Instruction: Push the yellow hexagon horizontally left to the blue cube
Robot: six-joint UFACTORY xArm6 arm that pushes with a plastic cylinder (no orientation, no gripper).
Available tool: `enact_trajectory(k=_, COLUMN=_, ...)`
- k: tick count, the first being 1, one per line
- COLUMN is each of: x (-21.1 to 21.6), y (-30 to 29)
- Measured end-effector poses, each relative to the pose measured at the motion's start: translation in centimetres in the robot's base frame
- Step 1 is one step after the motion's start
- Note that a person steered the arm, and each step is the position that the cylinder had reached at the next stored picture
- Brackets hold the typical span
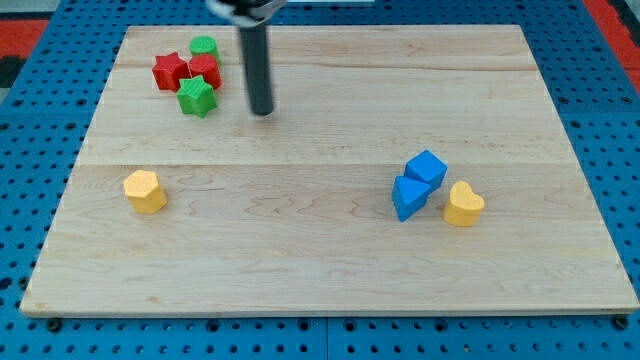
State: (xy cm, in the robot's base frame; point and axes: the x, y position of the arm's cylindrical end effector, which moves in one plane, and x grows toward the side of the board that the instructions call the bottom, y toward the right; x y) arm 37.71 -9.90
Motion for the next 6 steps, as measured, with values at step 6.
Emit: enact_trajectory(k=6, x=11.7, y=1.6)
